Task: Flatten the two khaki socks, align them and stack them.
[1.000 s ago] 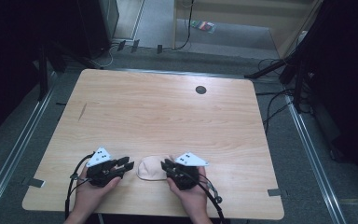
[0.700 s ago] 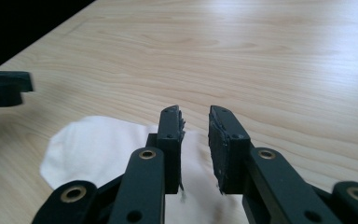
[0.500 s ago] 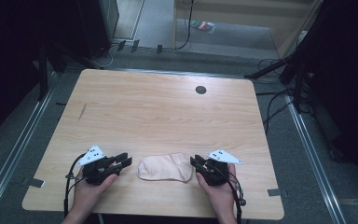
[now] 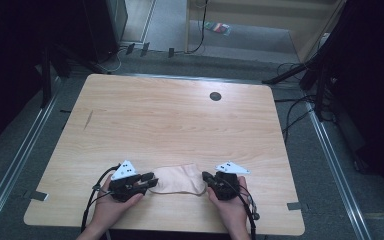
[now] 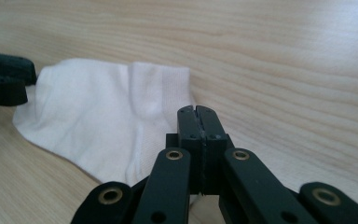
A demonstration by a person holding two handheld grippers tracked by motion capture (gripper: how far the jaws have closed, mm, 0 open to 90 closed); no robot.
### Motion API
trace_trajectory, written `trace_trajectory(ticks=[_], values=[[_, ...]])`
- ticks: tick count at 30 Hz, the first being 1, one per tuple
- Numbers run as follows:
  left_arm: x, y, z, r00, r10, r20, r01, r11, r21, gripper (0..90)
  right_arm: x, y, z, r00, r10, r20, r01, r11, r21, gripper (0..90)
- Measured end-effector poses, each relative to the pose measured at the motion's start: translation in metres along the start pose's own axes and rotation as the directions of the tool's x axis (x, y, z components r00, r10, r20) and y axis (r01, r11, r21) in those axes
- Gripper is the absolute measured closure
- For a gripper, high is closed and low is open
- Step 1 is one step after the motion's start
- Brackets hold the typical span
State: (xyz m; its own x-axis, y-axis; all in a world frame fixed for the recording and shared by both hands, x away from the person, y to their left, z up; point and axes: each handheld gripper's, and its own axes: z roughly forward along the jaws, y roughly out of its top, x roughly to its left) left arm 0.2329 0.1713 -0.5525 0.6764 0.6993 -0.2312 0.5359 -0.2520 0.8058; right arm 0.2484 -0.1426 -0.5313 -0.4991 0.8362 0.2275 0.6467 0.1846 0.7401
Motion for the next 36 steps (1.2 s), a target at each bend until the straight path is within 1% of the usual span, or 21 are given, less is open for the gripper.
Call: trace_trajectory(ticks=[1, 5, 6, 7, 8, 10, 11, 13, 14, 15, 16, 17, 18, 23, 25, 27, 28, 29, 31, 33, 36], values=[[0.000, 0.000, 0.000, 1.0000, -0.002, -0.001, 0.002, 1.0000, 0.001, 68.3, -0.001, 0.001, -0.002, 1.0000, 0.005, 0.002, -0.005, 1.000, -0.015, 90.0], [0.001, 0.000, 0.000, 1.0000, -0.009, 0.003, 0.009, 0.9999, 0.009, 67.9, -0.004, 0.002, -0.007, 0.9998, 0.016, 0.010, -0.016, 0.999, -0.034, 90.0], [0.002, 0.000, 0.000, 0.9999, -0.010, 0.005, 0.010, 0.9999, 0.013, 67.4, -0.005, 0.002, -0.008, 0.9997, 0.026, 0.005, -0.025, 0.999, -0.046, 90.0], [0.001, 0.000, 0.001, 0.9999, -0.013, 0.007, 0.013, 0.9998, 0.014, 67.2, -0.006, 0.001, -0.008, 0.9993, 0.036, -0.012, -0.036, 0.998, -0.053, 90.0], [0.001, 0.000, 0.001, 0.9999, -0.013, 0.006, 0.013, 0.9998, 0.015, 67.2, -0.006, 0.001, -0.007, 0.9990, 0.040, -0.021, -0.041, 0.997, -0.060, 83.5], [0.002, 0.000, 0.001, 0.9999, -0.016, 0.000, 0.016, 0.9997, 0.017, 67.5, -0.006, 0.001, -0.003, 0.9990, 0.037, -0.024, -0.038, 0.997, -0.063, 64.9], [0.002, 0.000, 0.001, 0.9999, -0.017, 0.000, 0.017, 0.9997, 0.017, 67.9, -0.006, 0.000, 0.000, 0.9989, 0.044, -0.017, -0.044, 0.998, -0.054, 63.2], [0.002, 0.000, 0.001, 0.9998, -0.022, -0.001, 0.022, 0.9996, 0.017, 68.6, -0.006, -0.001, 0.006, 0.9986, 0.047, -0.025, -0.048, 0.998, -0.033, 64.3], [0.002, 0.001, 0.001, 0.9998, -0.022, -0.003, 0.022, 0.9996, 0.019, 69.0, -0.005, -0.002, 0.007, 0.9985, 0.044, -0.032, -0.045, 0.999, -0.021, 67.4], [0.002, 0.001, 0.002, 0.9997, -0.024, -0.008, 0.024, 0.9995, 0.019, 69.0, -0.003, -0.003, 0.009, 0.9990, 0.032, -0.032, -0.032, 0.999, -0.017, 71.6], [0.002, 0.001, 0.002, 0.9996, -0.028, -0.006, 0.028, 0.9994, 0.021, 69.7, -0.001, -0.003, 0.009, 0.9996, 0.008, -0.028, -0.008, 1.000, -0.007, 80.6], [0.003, 0.001, 0.002, 0.9996, -0.028, -0.009, 0.029, 0.9993, 0.025, 70.7, 0.001, -0.003, 0.009, 0.9997, 0.002, -0.024, -0.002, 1.000, -0.006, 86.8], [0.003, 0.001, 0.002, 0.9995, -0.030, -0.011, 0.030, 0.9992, 0.027, 71.4, 0.001, -0.003, 0.008, 0.9998, -0.003, -0.021, 0.003, 1.000, -0.009, 88.4], [0.003, 0.001, 0.003, 0.9993, -0.034, -0.018, 0.035, 0.9987, 0.037, 73.7, 0.000, 0.000, 0.000, 0.9998, -0.003, -0.017, 0.002, 1.000, -0.023, 90.0], [0.002, 0.001, 0.003, 0.9993, -0.031, -0.021, 0.032, 0.9987, 0.041, 73.8, 0.000, 0.000, -0.001, 1.0000, -0.009, 0.001, 0.009, 1.000, -0.020, 90.0], [0.002, 0.001, 0.003, 0.9993, -0.030, -0.023, 0.031, 0.9986, 0.042, 74.0, -0.001, -0.001, -0.001, 0.9999, -0.012, 0.012, 0.012, 1.000, -0.003, 90.0], [0.002, 0.001, 0.004, 0.9993, -0.030, -0.024, 0.031, 0.9986, 0.042, 74.2, -0.002, -0.002, 0.002, 0.9993, -0.019, 0.032, 0.018, 1.000, 0.015, 90.0], [0.002, 0.001, 0.004, 0.9993, -0.030, -0.024, 0.031, 0.9986, 0.042, 74.2, -0.003, -0.003, 0.004, 0.9989, -0.027, 0.038, 0.025, 0.999, 0.029, 90.0], [0.002, 0.001, 0.004, 0.9992, -0.031, -0.025, 0.032, 0.9986, 0.042, 74.3, -0.004, -0.004, 0.006, 0.9994, -0.010, 0.033, 0.009, 0.999, 0.036, 90.0], [0.002, 0.001, 0.003, 0.9994, -0.028, -0.017, 0.029, 0.9987, 0.041, 73.4, -0.005, -0.004, 0.005, 0.9996, -0.010, 0.025, 0.010, 1.000, 0.019, 86.6], [0.004, 0.001, 0.001, 0.9994, -0.032, 0.013, 0.032, 0.9995, -0.004, 63.4, -0.007, -0.002, -0.001, 0.9998, -0.012, 0.017, 0.013, 0.999, -0.047, 66.9]])
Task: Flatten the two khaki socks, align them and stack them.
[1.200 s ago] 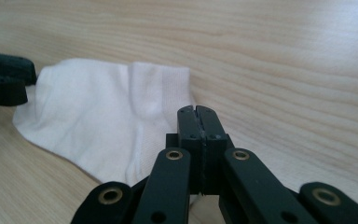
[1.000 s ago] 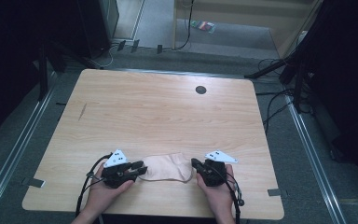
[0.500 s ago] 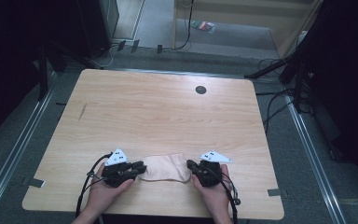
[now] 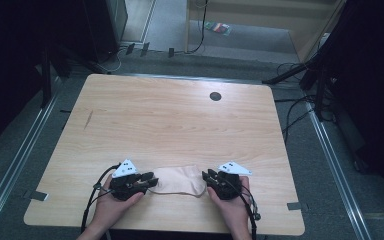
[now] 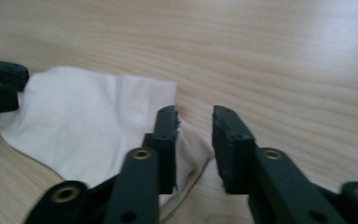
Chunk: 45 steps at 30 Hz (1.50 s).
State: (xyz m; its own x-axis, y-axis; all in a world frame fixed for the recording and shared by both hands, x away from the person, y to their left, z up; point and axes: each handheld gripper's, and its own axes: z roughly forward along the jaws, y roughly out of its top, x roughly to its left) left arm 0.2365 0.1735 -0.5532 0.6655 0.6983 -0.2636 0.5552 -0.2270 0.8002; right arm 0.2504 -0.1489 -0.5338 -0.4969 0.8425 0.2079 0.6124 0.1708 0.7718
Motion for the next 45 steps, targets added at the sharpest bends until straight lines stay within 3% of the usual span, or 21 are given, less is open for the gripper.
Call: trace_trajectory(ticks=[5, 11, 18, 27, 31, 45], values=[[0.003, 0.000, -0.007, 0.9998, -0.001, 0.022, 0.003, 0.9965, -0.083, 49.3, -0.012, 0.004, -0.012, 0.9999, 0.014, 0.001, -0.014, 0.995, -0.095, 47.3], [0.014, 0.001, -0.019, 0.9991, -0.041, 0.003, 0.041, 0.9910, -0.128, 27.2, -0.029, 0.010, -0.027, 0.9999, 0.009, 0.013, -0.007, 0.988, -0.154, 24.1], [0.036, -0.001, -0.042, 0.9939, -0.088, -0.068, 0.074, 0.9810, -0.179, 18.7, -0.044, 0.009, -0.042, 0.9990, 0.022, 0.039, -0.014, 0.977, -0.211, 19.2], [0.059, -0.004, -0.069, 0.9727, -0.160, -0.169, 0.121, 0.9684, -0.218, 15.4, -0.074, -0.007, -0.058, 0.9938, 0.033, 0.106, -0.014, 0.983, -0.182, 13.6], [0.065, -0.009, -0.080, 0.9636, -0.149, -0.222, 0.105, 0.9746, -0.198, 14.0, -0.085, -0.013, -0.064, 0.9920, 0.058, 0.113, -0.038, 0.985, -0.167, 13.5], [0.091, -0.036, -0.118, 0.9277, -0.197, -0.317, 0.145, 0.9725, -0.183, 11.7, -0.120, -0.034, -0.089, 0.9773, 0.130, 0.168, -0.105, 0.984, -0.146, 13.3]])
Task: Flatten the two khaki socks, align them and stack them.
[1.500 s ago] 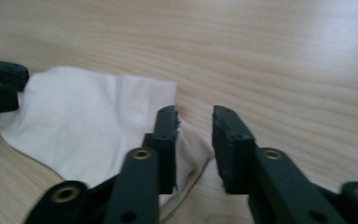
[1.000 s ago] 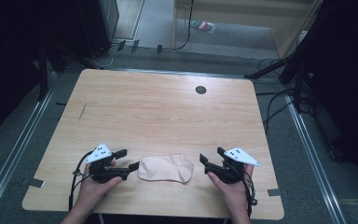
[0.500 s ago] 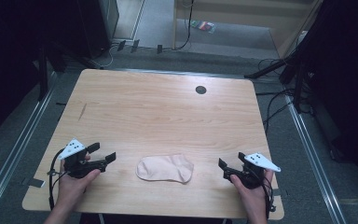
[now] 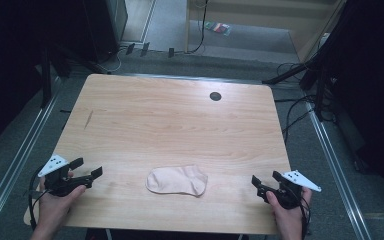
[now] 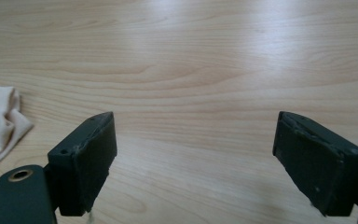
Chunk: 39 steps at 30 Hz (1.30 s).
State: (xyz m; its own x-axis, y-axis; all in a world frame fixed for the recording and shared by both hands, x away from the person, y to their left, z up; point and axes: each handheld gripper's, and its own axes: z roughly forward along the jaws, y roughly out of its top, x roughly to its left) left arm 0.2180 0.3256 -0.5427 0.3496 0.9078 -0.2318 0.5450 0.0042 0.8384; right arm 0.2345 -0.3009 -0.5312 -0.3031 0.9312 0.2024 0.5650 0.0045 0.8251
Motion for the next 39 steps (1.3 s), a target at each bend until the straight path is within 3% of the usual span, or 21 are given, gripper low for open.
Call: trace_trajectory(ticks=[15, 20, 23, 26, 34, 39], values=[[0.031, -0.011, -0.023, 0.9958, -0.016, -0.090, 0.016, 0.9999, -0.001, 11.0, -0.031, -0.017, -0.013, 0.9980, 0.011, 0.063, -0.013, 0.999, 0.031, 13.3], [0.036, -0.013, -0.023, 0.9963, -0.025, -0.082, 0.025, 0.9997, 0.000, 11.1, -0.037, -0.022, -0.016, 0.9975, 0.022, 0.068, -0.024, 0.999, 0.022, 13.5], [0.037, -0.015, -0.024, 0.9957, -0.044, -0.081, 0.042, 0.9989, -0.022, 11.1, -0.038, -0.022, -0.018, 0.9981, 0.039, 0.048, -0.038, 0.999, -0.025, 13.9], [0.038, -0.015, -0.024, 0.9964, -0.047, -0.071, 0.045, 0.9987, -0.025, 11.1, -0.037, -0.023, -0.018, 0.9979, 0.036, 0.053, -0.034, 0.999, -0.037, 13.9], [0.035, -0.015, -0.020, 0.9968, -0.029, -0.075, 0.029, 0.9996, 0.005, 9.9, -0.039, -0.023, -0.019, 0.9967, 0.056, 0.059, -0.054, 0.998, -0.031, 14.1], [0.038, -0.015, -0.020, 0.9961, -0.053, -0.070, 0.054, 0.9985, 0.011, 9.9, -0.039, -0.023, -0.018, 0.9961, 0.059, 0.067, -0.057, 0.998, -0.025, 14.2]])
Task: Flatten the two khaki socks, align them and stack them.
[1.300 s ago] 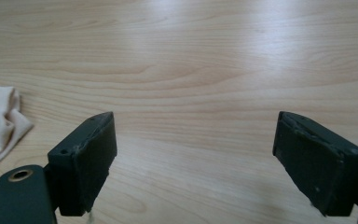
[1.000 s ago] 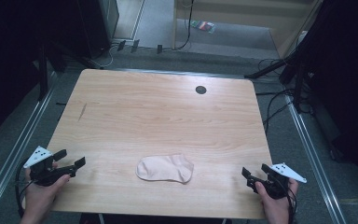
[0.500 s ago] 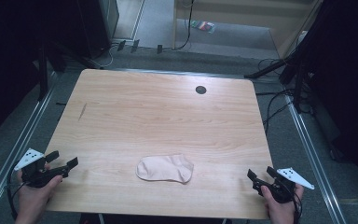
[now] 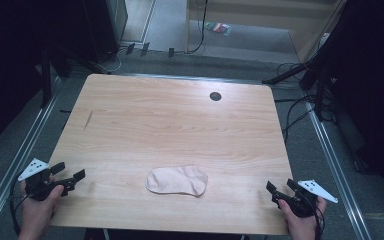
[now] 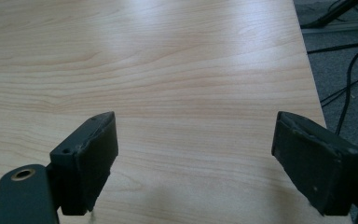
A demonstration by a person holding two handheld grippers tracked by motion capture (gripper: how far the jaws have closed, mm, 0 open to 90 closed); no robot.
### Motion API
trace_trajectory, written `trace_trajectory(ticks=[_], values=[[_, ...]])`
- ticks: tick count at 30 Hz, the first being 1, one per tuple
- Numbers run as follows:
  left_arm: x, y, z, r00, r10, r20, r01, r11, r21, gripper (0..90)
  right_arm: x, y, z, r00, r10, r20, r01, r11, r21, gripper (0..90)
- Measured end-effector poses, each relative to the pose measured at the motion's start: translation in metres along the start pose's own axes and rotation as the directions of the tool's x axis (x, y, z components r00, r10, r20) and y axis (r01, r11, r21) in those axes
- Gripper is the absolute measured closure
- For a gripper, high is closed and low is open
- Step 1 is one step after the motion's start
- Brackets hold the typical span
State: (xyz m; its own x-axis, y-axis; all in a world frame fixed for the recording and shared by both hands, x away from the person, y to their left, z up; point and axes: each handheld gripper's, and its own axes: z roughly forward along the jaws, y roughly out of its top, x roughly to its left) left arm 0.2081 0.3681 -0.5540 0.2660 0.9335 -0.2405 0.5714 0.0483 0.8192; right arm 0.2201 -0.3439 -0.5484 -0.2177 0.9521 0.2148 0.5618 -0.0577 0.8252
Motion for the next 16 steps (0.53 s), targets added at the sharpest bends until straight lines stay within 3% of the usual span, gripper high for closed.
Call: trace_trajectory(ticks=[4, 7, 11, 16], values=[[-0.0023, -0.0009, -0.0001, 0.9998, -0.003, -0.019, 0.003, 1.0000, 0.004, 10.0, -0.0004, -0.0003, -0.0005, 0.9998, 0.013, 0.017, -0.013, 1.000, 0.002, 14.3], [-0.0053, -0.0013, -0.0001, 0.9989, 0.022, -0.041, -0.021, 0.9998, 0.005, 10.1, 0.0017, -0.0005, 0.0003, 0.9997, -0.004, 0.024, 0.004, 1.000, 0.009, 14.4], [-0.0052, -0.0012, 0.0000, 0.9986, 0.017, -0.050, -0.017, 0.9998, 0.005, 10.2, 0.0051, -0.0006, 0.0011, 0.9987, -0.034, 0.037, 0.034, 0.999, 0.021, 14.6], [-0.0039, -0.0002, 0.0007, 0.9989, 0.010, -0.045, -0.009, 0.9999, 0.005, 10.2, 0.0036, -0.0005, 0.0009, 0.9994, -0.017, 0.031, 0.016, 1.000, 0.020, 14.7]])
